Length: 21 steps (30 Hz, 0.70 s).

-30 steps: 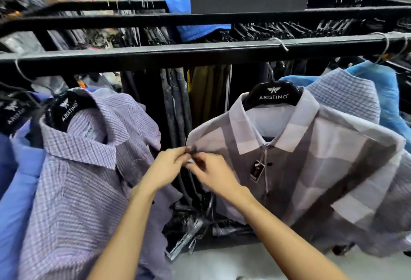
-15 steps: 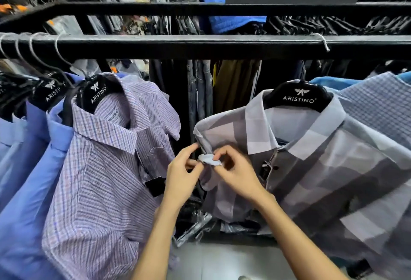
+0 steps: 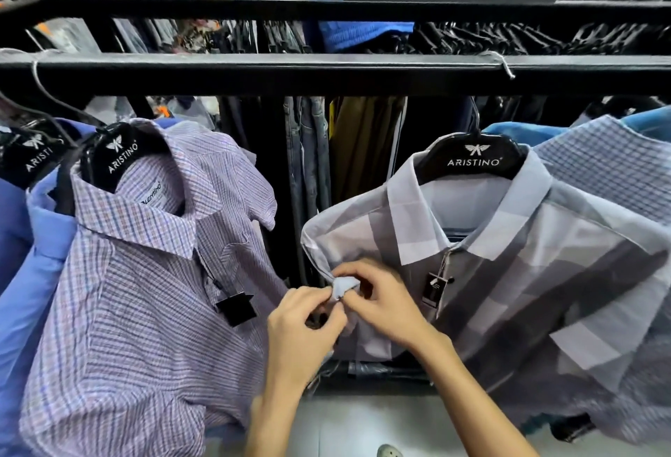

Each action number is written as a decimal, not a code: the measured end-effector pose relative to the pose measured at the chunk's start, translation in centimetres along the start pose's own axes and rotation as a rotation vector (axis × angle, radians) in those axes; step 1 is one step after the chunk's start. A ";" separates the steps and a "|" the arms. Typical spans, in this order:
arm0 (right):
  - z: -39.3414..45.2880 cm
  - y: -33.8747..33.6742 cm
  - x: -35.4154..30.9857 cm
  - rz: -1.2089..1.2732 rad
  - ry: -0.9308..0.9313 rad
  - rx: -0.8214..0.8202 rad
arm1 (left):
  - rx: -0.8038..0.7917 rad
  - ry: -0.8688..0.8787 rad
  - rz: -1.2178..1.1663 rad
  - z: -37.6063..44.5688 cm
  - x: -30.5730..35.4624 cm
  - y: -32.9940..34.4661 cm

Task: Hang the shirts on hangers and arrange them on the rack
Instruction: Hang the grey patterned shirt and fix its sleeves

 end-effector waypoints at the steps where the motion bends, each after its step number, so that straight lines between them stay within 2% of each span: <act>1: -0.2 0.0 0.1 0.007 0.021 -0.062 | -0.043 -0.001 -0.022 -0.2 -0.2 -0.1; 4: -0.5 -0.7 0.0 0.021 0.072 -0.148 | -0.078 0.017 -0.036 -0.3 -0.7 -0.4; 7: -0.6 -0.9 -0.6 -0.006 -0.003 -0.177 | -0.072 0.003 -0.008 -0.4 -0.6 -0.5; 10: -0.7 -0.6 -0.9 -0.023 -0.056 -0.043 | -0.072 -0.017 -0.014 -0.5 -0.6 -0.4; 13: -0.9 -0.5 -0.8 0.038 -0.127 0.100 | -0.086 0.002 -0.119 -0.4 0.3 -0.5; 17: -1.3 -0.9 -1.3 0.122 -0.097 0.001 | -0.077 -0.145 -0.205 0.1 0.3 -0.6; 21: -1.3 -1.5 -1.2 0.005 -0.130 -0.024 | -0.044 -0.018 -0.043 0.6 0.0 -0.7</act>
Point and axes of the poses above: each hand's wrist, its own z-axis towards the middle knuckle, its own y-axis out of the palm, x = y × z, the point moved 2 cm from there along z, towards the middle knuckle, and after that the axes turned 5 degrees about z, right-handed, at the moved point
